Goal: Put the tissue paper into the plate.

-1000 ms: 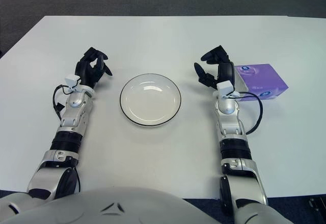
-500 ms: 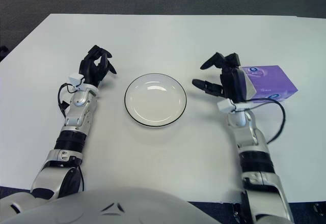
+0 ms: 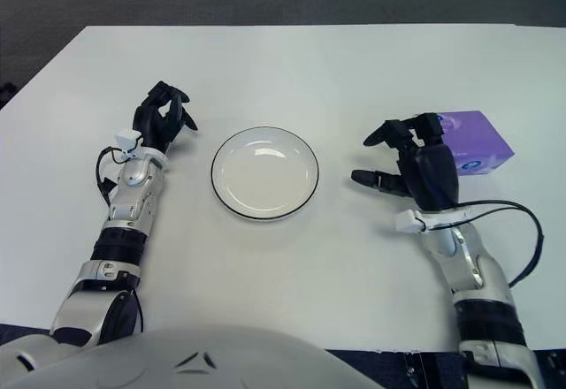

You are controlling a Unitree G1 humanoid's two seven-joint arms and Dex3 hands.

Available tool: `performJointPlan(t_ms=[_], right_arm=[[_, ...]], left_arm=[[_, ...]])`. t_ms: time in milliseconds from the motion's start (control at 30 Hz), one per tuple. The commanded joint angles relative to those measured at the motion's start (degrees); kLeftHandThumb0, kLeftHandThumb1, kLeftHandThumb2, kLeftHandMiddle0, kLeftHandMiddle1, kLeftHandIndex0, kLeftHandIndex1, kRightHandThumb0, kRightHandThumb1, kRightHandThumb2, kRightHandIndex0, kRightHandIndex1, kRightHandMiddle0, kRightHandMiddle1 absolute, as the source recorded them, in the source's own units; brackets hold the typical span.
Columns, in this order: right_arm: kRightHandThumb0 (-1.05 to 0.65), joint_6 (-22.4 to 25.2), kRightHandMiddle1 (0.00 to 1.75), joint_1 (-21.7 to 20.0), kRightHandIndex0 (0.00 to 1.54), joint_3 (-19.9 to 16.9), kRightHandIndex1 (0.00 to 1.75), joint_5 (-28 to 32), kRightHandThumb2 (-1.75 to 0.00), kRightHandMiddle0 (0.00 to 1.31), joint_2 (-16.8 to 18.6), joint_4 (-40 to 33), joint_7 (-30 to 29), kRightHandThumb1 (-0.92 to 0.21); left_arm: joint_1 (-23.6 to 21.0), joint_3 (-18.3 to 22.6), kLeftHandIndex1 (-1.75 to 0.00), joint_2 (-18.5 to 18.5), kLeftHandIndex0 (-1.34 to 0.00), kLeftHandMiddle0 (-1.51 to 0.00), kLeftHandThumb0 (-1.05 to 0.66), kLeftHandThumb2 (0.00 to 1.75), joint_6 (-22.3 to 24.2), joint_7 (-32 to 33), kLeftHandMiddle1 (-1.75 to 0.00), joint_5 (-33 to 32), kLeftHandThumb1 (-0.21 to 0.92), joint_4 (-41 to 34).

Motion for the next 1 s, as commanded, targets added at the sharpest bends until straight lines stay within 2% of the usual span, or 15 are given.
performJointPlan(t_ms=[0, 33, 100, 233, 400, 600, 967], right_arm=[[-0.53, 4.37, 0.62, 3.94, 0.68, -4.33, 0.32, -3.17, -0.31, 0.45, -2.48, -8.03, 1.75, -0.92], [-0.59, 5.12, 0.48, 4.4, 0.68, -4.71, 0.21, -3.6, -0.32, 0.47, -2.55, -8.89, 2.0, -0.92], [-0.64, 6.05, 0.35, 4.77, 0.67, -5.29, 0.11, -4.3, -0.33, 0.48, -2.99, -9.25, 1.72, -0.92], [-0.7, 6.9, 0.22, 5.29, 0.61, -6.65, 0.02, -4.52, -0.4, 0.49, -4.39, -8.56, 0.9, -0.92], [-0.75, 8.35, 0.17, 6.41, 0.58, -8.39, 0.0, -4.0, -0.46, 0.49, -6.32, -8.5, 1.94, -0.92], [-0.78, 9.96, 0.11, 7.22, 0.48, -9.31, 0.0, -3.36, -0.51, 0.43, -8.25, -8.0, 3.75, -0.92], [-0.83, 13.43, 0.04, 7.61, 0.3, -11.6, 0.0, 1.3, -0.49, 0.34, -12.55, -9.17, 14.01, -0.92]], left_arm=[[8.98, 0.09, -1.75, -1.78, -0.63, -0.91, -0.25, 0.44, -0.77, -0.08, -1.75, 0.18, 0.92, 5.47], [8.89, 0.16, -1.75, -1.73, -0.64, -0.91, -0.25, 0.44, -0.8, -0.14, -1.75, 0.15, 0.92, 5.6], [8.67, 0.28, -1.75, -1.61, -0.64, -0.91, -0.25, 0.44, -0.85, -0.26, -1.75, 0.09, 0.92, 5.88], [8.42, 0.44, -1.75, -1.47, -0.64, -0.91, -0.25, 0.43, -0.96, -0.44, -1.75, 0.07, 0.92, 6.26], [8.23, 0.57, -1.75, -1.34, -0.64, -0.91, -0.25, 0.43, -1.1, -0.58, -1.75, 0.08, 0.92, 6.63], [7.95, 0.74, -1.75, -1.11, -0.64, -0.91, -0.25, 0.43, -1.03, -0.68, -1.75, 0.07, 0.92, 6.88], [7.82, 0.8, -1.75, -0.86, -0.64, -0.91, -0.25, 0.44, -0.86, -0.72, -1.75, 0.12, 0.92, 6.9]])
